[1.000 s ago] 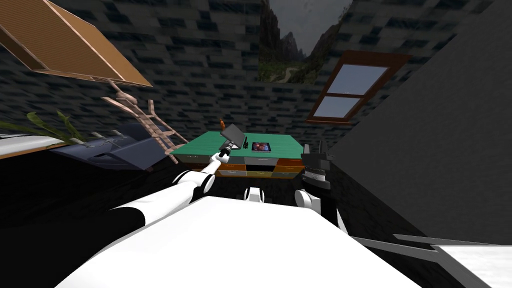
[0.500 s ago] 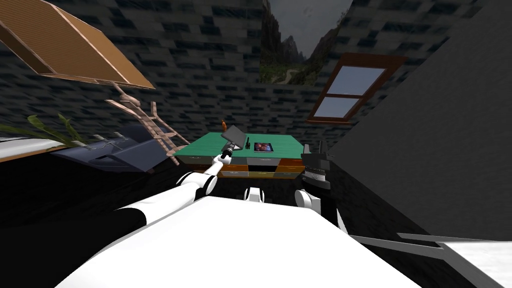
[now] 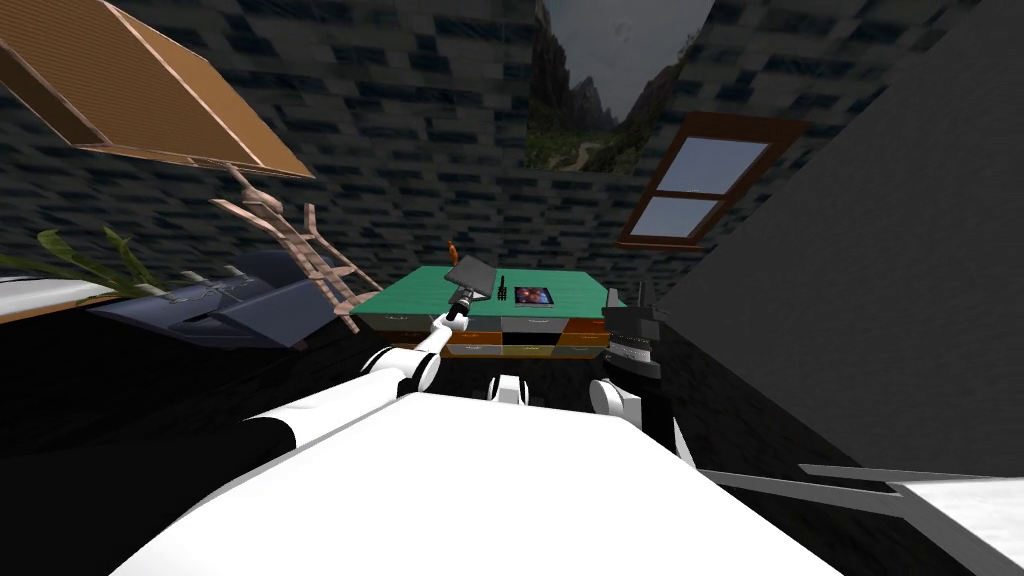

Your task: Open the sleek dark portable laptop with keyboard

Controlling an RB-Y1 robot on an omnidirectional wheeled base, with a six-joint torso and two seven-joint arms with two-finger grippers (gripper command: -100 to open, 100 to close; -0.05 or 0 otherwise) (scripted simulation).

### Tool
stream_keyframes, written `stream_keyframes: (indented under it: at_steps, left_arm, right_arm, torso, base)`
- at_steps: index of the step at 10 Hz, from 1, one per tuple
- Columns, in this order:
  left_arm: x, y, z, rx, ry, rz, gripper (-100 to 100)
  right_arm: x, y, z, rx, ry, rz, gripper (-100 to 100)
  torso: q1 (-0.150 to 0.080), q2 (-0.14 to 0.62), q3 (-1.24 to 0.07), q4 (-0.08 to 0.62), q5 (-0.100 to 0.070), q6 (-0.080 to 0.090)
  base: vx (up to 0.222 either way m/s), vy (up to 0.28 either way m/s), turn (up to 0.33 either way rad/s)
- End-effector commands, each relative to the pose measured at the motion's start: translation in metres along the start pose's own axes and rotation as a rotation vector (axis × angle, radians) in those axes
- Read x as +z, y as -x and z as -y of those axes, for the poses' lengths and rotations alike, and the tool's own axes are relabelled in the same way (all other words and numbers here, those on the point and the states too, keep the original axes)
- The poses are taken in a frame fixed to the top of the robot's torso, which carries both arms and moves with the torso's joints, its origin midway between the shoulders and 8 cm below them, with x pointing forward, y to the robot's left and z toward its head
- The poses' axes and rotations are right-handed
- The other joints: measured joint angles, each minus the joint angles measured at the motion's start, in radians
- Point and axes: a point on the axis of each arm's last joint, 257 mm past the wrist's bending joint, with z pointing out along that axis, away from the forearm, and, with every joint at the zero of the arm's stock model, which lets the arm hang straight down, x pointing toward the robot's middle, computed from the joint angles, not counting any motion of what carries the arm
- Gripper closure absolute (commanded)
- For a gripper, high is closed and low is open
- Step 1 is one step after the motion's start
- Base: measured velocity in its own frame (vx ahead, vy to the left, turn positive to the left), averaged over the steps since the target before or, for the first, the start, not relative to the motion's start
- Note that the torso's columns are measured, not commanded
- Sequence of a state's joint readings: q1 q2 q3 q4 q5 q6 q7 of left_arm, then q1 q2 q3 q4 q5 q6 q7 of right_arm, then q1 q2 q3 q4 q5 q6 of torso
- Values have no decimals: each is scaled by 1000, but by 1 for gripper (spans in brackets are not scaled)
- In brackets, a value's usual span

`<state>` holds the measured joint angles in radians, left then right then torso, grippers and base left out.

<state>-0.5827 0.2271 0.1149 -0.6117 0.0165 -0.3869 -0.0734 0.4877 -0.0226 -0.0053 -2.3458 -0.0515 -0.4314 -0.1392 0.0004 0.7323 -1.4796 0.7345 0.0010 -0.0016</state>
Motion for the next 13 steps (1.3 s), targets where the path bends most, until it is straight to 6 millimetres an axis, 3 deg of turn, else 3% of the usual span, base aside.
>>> stream_keyframes:
  at_steps: [1,3,4,9,11,12,13]
  left_arm:
    - [-14,5,-12,-56,-1,14,100]
    - [-21,9,-19,-103,0,29,100]
    - [-8,10,-7,-87,2,24,-100]
    - [20,22,30,-86,2,24,-100]
    - [18,20,26,-87,4,24,-100]
    - [18,20,26,-87,7,23,0]
    - [18,20,25,-87,10,23,0]
  right_arm:
    - [0,0,0,0,0,0,0]
    - [0,0,0,0,0,0,0]
    - [0,0,0,0,0,0,0]
    - [0,0,0,0,0,0,0]
    - [0,0,0,0,0,0,0]
    - [0,0,0,0,0,0,0]
    - [0,0,0,0,0,0,0]
  torso:
    - [-1,2,1,1,-1,2]
    - [-1,4,3,3,-1,2]
    - [0,5,3,3,-1,1]
    - [-1,9,6,6,-2,2]
    - [-2,6,4,5,-2,1]
    - [-1,5,3,4,-2,1]
    - [-1,5,3,4,-1,2]
  base:
    - [30,53,-120]
    - [27,43,-51]
    - [-14,20,-15]
    - [-65,-11,4]
    - [-25,-6,-3]
    - [-5,-2,0]
    - [0,0,0]
